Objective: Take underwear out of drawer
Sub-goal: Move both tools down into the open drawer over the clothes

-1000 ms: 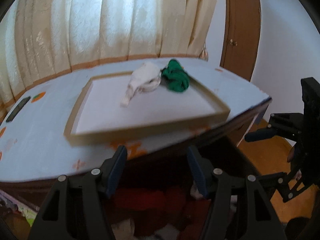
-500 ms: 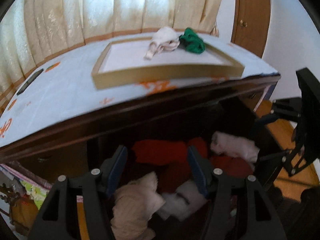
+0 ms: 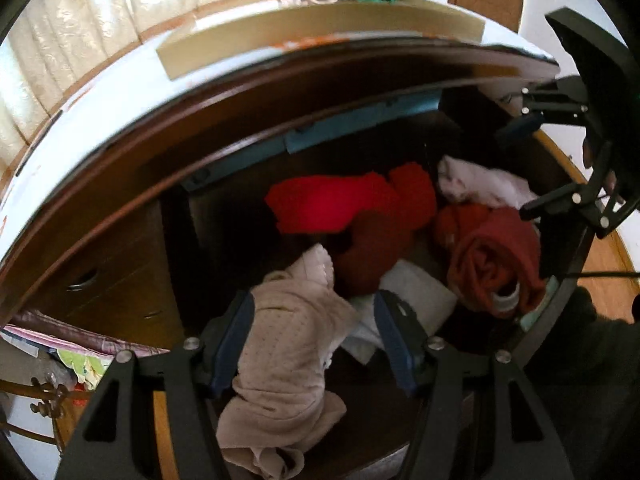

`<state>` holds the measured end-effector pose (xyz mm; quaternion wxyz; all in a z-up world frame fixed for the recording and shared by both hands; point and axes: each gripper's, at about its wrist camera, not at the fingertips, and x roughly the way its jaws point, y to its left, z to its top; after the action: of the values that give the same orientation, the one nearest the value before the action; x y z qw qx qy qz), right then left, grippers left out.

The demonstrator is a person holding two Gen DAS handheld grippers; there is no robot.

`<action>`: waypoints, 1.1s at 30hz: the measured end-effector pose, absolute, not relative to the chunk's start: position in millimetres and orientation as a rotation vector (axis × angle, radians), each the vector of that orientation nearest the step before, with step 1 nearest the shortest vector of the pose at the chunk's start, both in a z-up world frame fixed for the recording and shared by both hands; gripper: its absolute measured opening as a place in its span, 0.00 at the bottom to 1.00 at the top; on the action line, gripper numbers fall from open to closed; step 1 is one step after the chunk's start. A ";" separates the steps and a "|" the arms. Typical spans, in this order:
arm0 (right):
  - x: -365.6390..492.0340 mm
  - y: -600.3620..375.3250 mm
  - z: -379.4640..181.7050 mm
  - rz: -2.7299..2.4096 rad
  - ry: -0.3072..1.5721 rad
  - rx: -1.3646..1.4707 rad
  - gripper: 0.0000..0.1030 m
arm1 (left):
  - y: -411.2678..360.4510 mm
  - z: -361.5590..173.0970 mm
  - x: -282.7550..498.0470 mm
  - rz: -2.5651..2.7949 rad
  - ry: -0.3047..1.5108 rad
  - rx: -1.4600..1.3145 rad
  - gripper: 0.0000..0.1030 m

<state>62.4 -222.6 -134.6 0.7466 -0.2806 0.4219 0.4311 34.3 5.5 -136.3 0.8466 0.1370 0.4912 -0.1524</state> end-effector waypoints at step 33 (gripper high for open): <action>49.9 -190.0 -175.3 1.134 1.128 -0.637 0.35 | 2.0 -167.7 46.7 -0.390 1.190 0.364 0.64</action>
<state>49.9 -190.0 -175.3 0.6517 -0.2805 0.4969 0.4997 46.7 2.0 -167.7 0.7949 0.1696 0.5536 -0.1814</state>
